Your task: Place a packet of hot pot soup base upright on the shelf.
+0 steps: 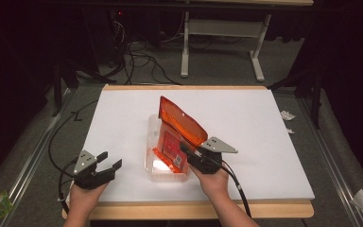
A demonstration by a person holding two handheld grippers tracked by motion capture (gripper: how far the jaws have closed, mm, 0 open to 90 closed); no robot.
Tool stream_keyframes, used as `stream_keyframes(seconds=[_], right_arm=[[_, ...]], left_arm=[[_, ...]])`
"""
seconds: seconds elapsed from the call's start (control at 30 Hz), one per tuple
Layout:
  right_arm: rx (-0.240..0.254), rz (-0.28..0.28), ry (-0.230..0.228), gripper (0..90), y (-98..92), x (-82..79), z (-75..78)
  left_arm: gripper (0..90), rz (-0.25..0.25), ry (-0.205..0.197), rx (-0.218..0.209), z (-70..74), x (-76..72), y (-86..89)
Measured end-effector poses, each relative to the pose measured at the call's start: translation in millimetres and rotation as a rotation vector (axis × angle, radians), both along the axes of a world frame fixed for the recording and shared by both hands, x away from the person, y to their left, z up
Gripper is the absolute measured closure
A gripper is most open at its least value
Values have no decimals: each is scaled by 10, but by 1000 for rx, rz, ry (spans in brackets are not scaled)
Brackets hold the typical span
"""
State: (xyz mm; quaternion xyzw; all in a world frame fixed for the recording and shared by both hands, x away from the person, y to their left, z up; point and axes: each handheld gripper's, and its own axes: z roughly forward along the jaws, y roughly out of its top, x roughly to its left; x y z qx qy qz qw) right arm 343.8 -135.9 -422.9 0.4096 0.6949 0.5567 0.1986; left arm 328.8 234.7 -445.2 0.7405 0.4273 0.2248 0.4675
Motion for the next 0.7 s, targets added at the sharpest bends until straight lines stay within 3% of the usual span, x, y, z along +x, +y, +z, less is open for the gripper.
stream_keyframes(seconds=[0.27,0.47,0.57,0.7], right_arm=[[-50,24,-4,627,-12,40,66],[-36,69,17,459,-98,85,142],[-3,96,38,368,-162,107,169],[5,102,41,300,-228,93,188]], left_arm=[[353,-7,-1,5,-7,4,-2],[352,-5,2,-1,-12,15,17],[352,-6,0,0,-12,14,13],[352,-9,2,3,-13,14,7]])
